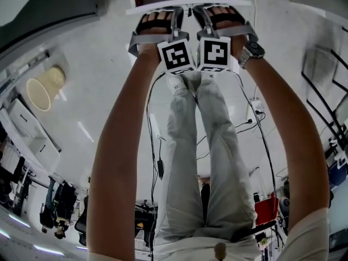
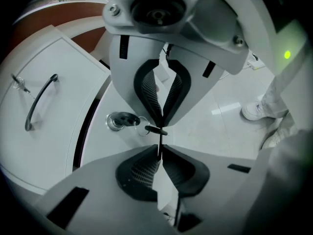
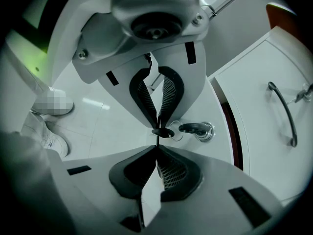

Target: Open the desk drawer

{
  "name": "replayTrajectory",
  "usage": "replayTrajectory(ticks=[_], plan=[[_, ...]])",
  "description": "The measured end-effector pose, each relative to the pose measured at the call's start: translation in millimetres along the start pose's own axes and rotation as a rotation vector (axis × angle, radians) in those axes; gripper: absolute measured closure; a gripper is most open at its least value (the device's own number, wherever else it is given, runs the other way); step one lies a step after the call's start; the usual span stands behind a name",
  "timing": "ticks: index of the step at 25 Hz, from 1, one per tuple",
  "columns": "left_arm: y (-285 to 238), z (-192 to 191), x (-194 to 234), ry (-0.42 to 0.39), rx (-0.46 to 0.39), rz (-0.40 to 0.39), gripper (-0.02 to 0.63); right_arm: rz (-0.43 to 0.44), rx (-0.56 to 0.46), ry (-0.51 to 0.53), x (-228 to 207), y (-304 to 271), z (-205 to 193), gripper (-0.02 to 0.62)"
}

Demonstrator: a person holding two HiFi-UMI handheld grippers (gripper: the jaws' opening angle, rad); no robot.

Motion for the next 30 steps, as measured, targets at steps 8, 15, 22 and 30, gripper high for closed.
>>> replayTrajectory(ticks=[8, 15, 22, 30], plan=[[15, -15, 5, 0.091, -0.036, 0.022, 0.492, 0.045, -0.003, -0.014, 1, 11, -10, 0.498], [60, -16, 8, 0.326, -0.136, 0.038, 0.588, 0.060, 0.013, -0.205, -9, 43, -15, 0.508], [119, 2, 0, 0.658, -0.318, -0.002, 0.598, 0.056, 0.009, -0.658, -32, 102, -16, 0.569], [233, 42, 35, 0.939, -0.599, 0.040, 0.598, -0.001, -0.098, -1.091, -112, 203, -8, 0.569]])
Point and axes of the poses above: the fingertips, and each gripper's own axes: y backward along the fingers, x to its left, z out of its top, the point moved 3 cm from there along y, backward along the fingers, and after that the axes turned 10 degrees about -z, right-handed, at the moved point
